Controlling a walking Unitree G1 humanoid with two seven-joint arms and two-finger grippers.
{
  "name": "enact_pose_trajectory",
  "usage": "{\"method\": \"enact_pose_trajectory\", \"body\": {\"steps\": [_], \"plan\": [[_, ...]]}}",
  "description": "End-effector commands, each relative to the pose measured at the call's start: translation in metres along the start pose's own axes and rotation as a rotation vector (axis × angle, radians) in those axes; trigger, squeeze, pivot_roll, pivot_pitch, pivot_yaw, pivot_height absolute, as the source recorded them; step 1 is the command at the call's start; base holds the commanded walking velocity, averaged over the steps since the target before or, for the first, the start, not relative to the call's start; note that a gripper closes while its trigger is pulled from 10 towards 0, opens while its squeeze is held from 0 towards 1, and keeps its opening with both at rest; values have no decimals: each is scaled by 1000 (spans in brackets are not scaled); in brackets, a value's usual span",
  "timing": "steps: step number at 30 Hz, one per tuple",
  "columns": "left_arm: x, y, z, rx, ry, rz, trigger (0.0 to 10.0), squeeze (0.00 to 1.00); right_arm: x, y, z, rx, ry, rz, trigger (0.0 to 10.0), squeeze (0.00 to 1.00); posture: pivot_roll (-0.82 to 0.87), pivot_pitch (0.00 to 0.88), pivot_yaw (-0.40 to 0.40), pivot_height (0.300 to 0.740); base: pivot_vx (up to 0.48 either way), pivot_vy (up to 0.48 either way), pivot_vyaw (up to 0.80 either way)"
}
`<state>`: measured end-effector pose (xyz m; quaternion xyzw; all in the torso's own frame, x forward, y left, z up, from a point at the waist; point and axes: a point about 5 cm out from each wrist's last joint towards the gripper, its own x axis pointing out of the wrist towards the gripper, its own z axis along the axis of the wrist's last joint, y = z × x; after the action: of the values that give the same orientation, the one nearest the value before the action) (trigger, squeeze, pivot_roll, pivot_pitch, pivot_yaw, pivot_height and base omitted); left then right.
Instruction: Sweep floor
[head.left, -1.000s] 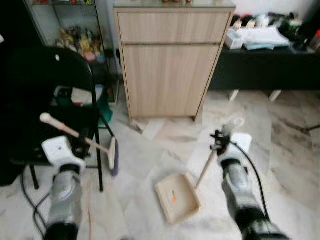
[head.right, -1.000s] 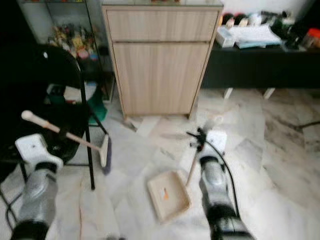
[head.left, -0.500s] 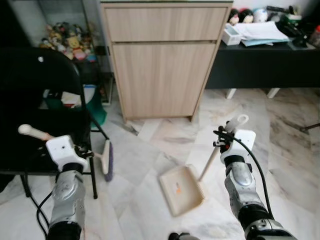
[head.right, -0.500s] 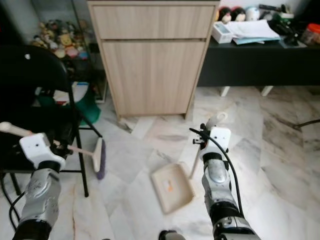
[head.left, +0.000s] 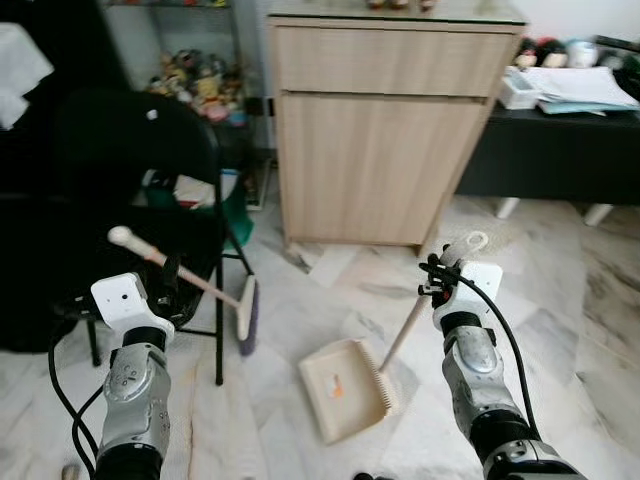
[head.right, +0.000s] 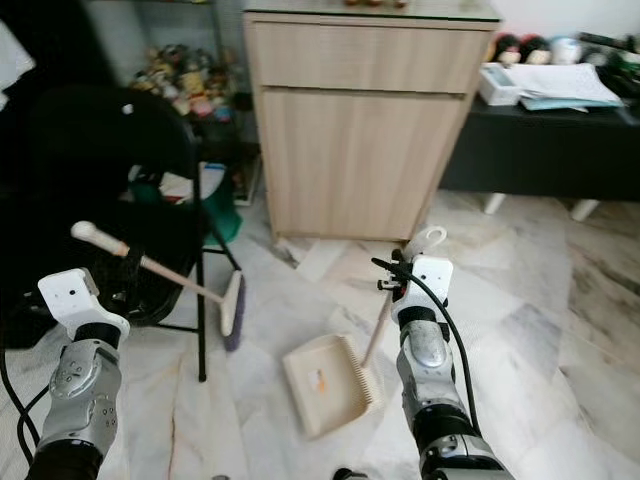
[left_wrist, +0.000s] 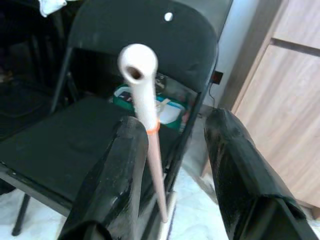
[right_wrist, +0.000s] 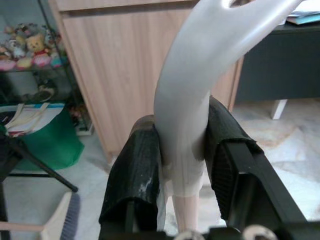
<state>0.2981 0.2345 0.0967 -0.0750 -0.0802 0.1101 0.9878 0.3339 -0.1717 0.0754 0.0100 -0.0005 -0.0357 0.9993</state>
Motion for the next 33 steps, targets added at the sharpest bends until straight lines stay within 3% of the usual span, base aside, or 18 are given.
{"method": "enact_pose_trajectory", "body": {"steps": [1,15,32,33], "plan": [[-1,-2,-1,-9,8,-9,10000,0,0,-2,2,13,-22,-9,10000,0,-36,155,-23,740,0,255,0],[0,-2,0,-10,2,-14,10000,0,0,-3,3,12,-22,-15,10000,0,-34,153,-24,740,0,257,0],[0,-11,0,54,8,-68,10000,0,-1,-1,0,11,-13,-9,10000,0,-34,141,-26,740,0,0,0],[0,-13,-1,50,9,-70,10000,388,-1,-1,0,10,-13,-7,10000,0,-34,141,-26,740,0,0,0]]}}
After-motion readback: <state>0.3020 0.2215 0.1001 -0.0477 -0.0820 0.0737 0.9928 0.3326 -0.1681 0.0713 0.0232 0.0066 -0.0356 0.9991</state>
